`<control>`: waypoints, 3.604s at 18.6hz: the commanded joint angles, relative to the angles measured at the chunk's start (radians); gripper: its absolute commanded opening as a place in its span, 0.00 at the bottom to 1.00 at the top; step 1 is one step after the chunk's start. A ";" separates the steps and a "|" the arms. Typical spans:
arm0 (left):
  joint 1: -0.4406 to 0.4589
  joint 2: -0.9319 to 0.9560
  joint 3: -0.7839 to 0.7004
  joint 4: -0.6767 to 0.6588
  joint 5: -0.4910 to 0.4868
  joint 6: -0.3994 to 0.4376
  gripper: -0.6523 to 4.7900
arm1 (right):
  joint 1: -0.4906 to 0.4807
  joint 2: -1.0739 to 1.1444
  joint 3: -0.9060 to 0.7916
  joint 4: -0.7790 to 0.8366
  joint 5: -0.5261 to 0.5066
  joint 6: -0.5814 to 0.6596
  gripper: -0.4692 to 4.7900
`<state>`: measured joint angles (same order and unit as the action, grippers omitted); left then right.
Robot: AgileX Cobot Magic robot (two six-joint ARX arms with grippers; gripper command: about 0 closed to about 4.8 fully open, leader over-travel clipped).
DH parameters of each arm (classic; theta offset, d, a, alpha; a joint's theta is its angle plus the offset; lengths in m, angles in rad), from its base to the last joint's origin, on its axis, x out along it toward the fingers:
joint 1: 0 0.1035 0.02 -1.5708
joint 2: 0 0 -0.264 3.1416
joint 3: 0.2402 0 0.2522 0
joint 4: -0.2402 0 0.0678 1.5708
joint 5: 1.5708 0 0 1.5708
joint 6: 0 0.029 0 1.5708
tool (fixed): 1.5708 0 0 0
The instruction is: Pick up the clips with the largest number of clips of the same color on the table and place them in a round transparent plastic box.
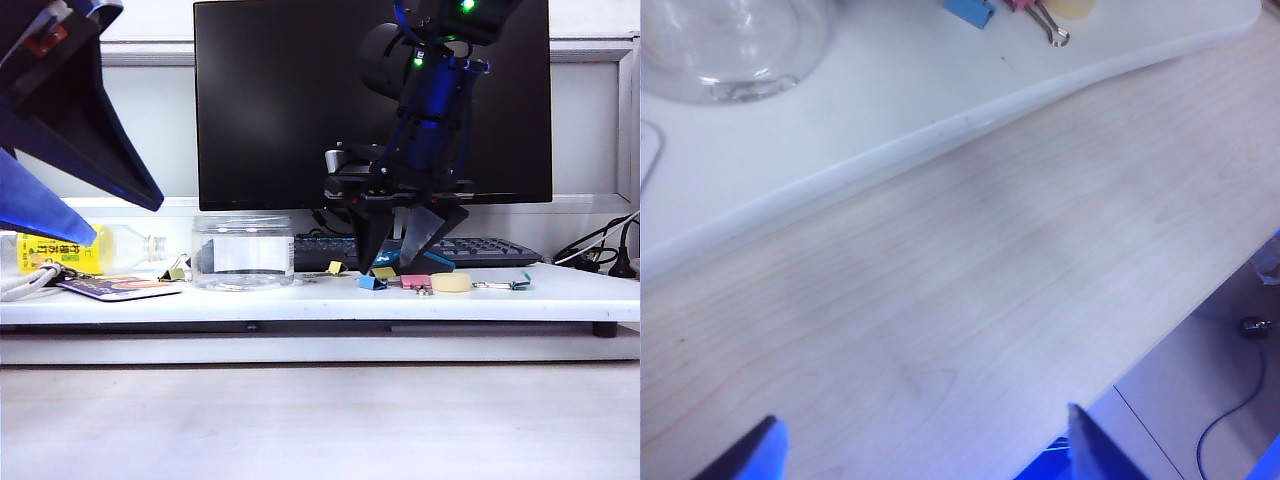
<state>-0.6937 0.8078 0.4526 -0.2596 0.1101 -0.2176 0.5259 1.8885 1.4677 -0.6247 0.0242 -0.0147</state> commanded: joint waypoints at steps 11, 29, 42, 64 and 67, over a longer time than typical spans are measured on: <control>-0.001 0.000 0.004 0.005 0.003 -0.003 0.81 | 0.002 0.034 0.003 -0.008 -0.001 0.011 0.54; 0.000 0.000 0.003 0.006 -0.001 0.001 0.80 | 0.003 -0.011 0.145 -0.051 -0.142 0.015 0.30; 0.000 0.000 0.003 0.005 -0.005 0.005 0.80 | 0.079 0.004 0.232 0.085 -0.539 0.089 0.30; 0.000 0.000 0.003 -0.054 -0.004 0.001 0.81 | 0.085 0.101 0.234 0.132 -0.444 0.058 0.50; 0.000 0.000 0.003 -0.058 -0.004 0.001 0.81 | 0.047 0.097 0.293 0.114 -0.435 0.035 0.50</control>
<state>-0.6937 0.8078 0.4519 -0.3267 0.1051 -0.2172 0.5892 1.9934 1.7355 -0.5175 -0.4145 0.0292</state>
